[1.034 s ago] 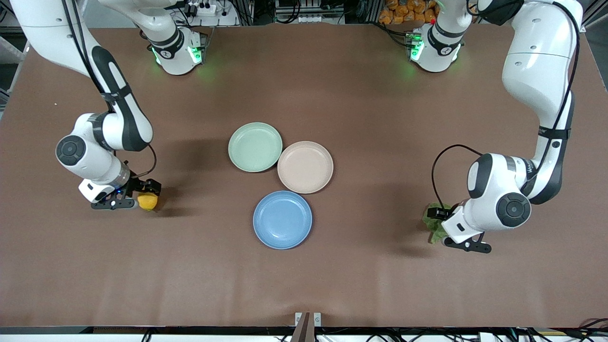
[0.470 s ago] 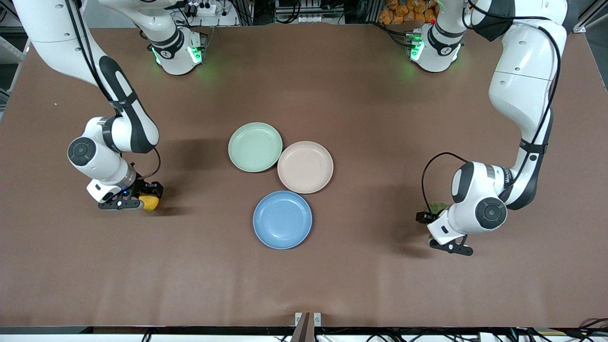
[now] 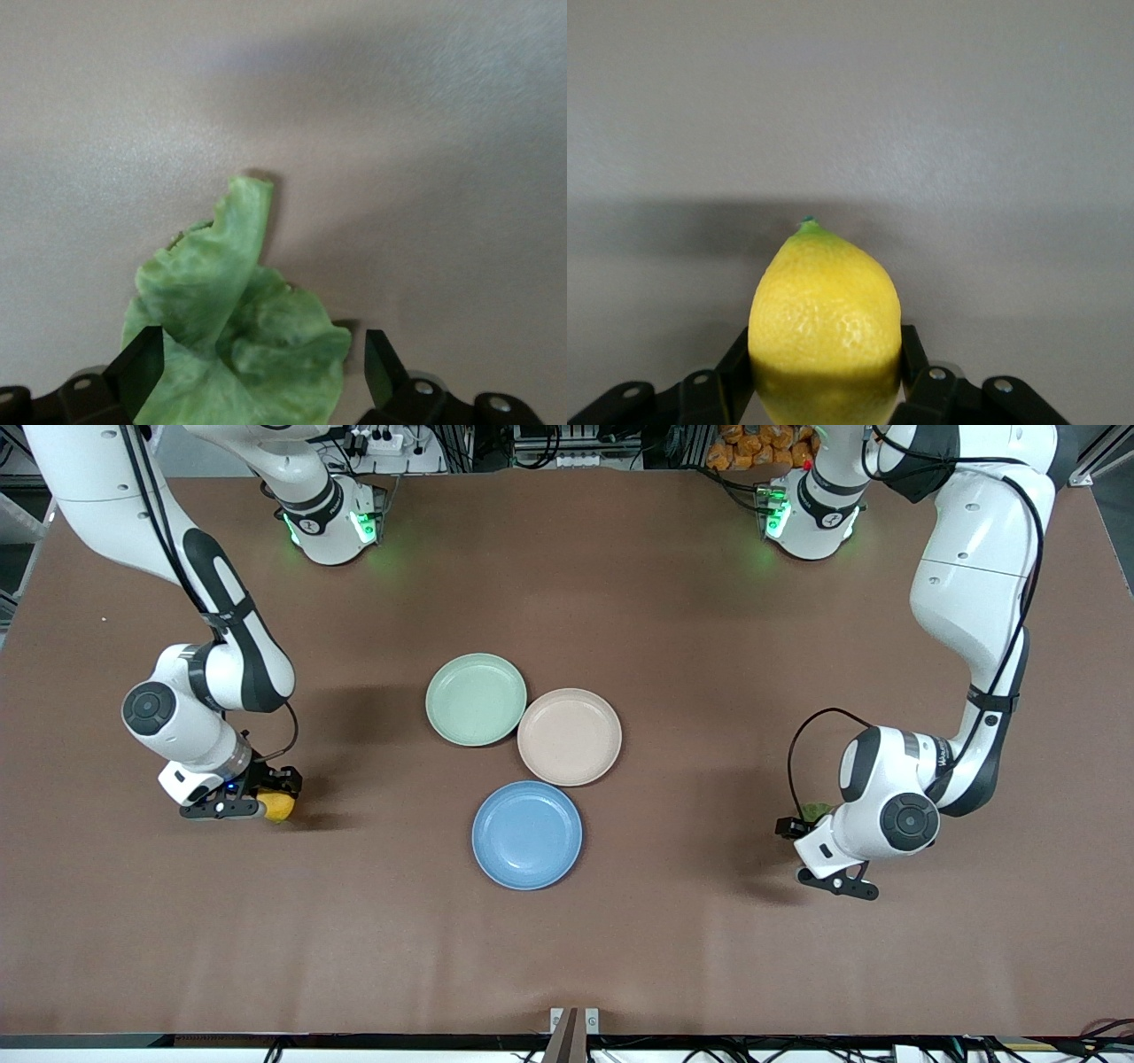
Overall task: Place lemon and lettuce in plates
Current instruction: 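Carry the lemon over the blue plate with the right gripper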
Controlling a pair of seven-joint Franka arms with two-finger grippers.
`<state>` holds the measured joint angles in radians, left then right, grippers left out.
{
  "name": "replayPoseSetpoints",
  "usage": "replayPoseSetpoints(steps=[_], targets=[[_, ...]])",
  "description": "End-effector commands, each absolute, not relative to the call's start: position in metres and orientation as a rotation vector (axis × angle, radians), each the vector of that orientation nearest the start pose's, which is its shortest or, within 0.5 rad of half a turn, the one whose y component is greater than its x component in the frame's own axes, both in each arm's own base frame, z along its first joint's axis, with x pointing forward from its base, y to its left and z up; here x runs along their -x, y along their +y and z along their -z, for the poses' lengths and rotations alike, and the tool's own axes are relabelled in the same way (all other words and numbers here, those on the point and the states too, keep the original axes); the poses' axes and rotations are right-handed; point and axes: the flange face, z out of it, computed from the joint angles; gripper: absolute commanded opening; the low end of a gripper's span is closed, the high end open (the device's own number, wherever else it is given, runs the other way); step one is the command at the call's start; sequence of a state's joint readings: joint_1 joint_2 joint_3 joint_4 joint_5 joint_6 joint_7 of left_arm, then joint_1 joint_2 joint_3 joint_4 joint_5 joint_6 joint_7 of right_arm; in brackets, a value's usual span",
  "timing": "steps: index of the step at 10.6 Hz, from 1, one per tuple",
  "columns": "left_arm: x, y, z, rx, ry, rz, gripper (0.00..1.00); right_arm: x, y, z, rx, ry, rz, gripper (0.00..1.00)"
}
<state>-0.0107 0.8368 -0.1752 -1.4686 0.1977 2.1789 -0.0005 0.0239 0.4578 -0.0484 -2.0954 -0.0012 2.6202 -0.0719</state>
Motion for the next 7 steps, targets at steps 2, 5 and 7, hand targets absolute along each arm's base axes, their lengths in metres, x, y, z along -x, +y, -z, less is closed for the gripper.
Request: replayPoseSetpoints(steps=[2,5,7], targets=[[-0.695,-0.098,-0.176,3.046,0.442,-0.168,1.0,-0.623,0.037,-0.257,3.114,-0.107,0.071,0.0],[-0.695,-0.094,-0.176,3.047,0.434,-0.171,0.01,-0.644,0.104,-0.291,3.072,-0.096,0.176,0.0],[-0.695,-0.094,-0.176,3.05,0.423,-0.171,0.0,-0.648,0.149,-0.3,3.04,-0.105,0.209,0.0]])
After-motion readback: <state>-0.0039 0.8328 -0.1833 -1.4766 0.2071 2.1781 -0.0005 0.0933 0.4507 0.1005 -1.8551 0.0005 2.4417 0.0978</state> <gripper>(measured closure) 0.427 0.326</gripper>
